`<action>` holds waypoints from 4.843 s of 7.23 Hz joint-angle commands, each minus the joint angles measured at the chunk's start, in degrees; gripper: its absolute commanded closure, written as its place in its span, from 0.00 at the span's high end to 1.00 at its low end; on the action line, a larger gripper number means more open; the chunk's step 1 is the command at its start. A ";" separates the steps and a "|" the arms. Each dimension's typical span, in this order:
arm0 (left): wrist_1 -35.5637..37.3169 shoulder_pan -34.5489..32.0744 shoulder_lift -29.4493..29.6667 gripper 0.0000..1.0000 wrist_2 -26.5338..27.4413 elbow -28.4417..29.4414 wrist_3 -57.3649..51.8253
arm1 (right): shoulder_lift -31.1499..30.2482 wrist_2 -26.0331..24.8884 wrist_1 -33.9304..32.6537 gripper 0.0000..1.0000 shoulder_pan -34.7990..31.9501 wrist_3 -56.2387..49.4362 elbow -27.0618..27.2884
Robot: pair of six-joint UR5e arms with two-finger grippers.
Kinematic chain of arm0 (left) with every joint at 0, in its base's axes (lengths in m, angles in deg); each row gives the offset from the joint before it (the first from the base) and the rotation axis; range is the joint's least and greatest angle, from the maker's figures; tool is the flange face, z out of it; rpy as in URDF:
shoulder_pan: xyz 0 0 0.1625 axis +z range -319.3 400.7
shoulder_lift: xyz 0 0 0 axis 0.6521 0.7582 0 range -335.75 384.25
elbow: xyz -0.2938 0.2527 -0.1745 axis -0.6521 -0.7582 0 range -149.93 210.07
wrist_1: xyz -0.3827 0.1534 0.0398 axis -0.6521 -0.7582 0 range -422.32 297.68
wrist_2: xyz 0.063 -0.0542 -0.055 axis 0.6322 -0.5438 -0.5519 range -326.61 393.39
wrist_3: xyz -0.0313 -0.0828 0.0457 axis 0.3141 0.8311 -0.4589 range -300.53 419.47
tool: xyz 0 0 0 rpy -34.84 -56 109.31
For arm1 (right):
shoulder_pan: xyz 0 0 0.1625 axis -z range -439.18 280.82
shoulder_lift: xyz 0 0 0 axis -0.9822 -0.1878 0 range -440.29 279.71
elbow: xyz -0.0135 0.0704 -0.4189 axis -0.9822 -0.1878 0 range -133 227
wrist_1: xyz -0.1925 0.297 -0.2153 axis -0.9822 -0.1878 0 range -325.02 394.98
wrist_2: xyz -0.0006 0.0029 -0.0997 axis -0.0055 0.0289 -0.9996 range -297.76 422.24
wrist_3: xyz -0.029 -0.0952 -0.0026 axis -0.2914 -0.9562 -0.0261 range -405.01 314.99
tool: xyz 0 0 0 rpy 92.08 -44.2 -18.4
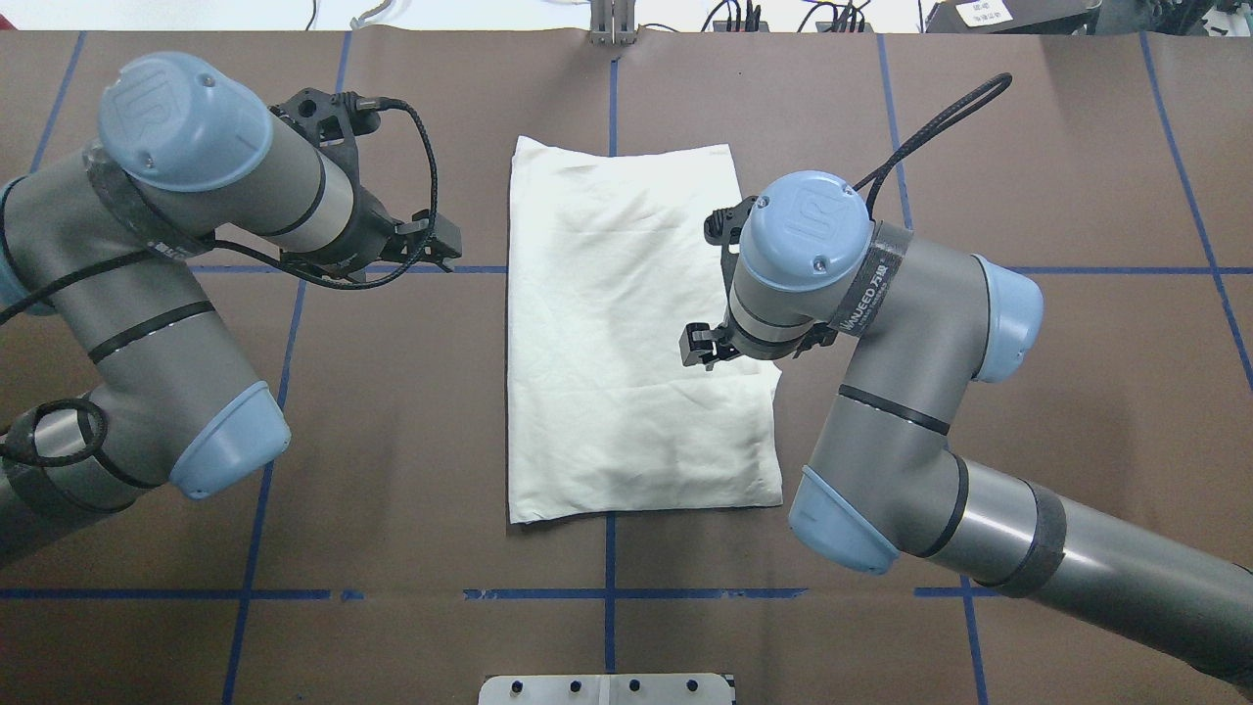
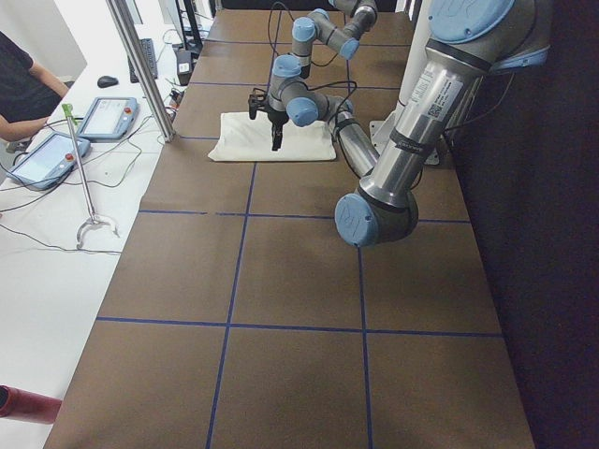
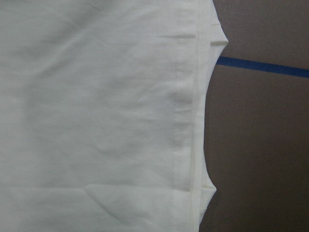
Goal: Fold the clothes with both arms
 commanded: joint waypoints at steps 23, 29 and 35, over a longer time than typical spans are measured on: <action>-11.51 24.47 -1.25 0.43 7.49 6.54 42.44 | -4.06 7.02 10.74 1.00 -0.83 8.58 8.12; -9.59 24.12 -2.47 0.00 7.49 0.76 41.21 | -8.27 7.55 10.91 1.00 -0.05 19.67 8.73; -8.26 24.30 -2.22 0.00 7.31 -0.76 41.21 | -16.19 -4.83 21.90 1.00 13.65 49.28 7.34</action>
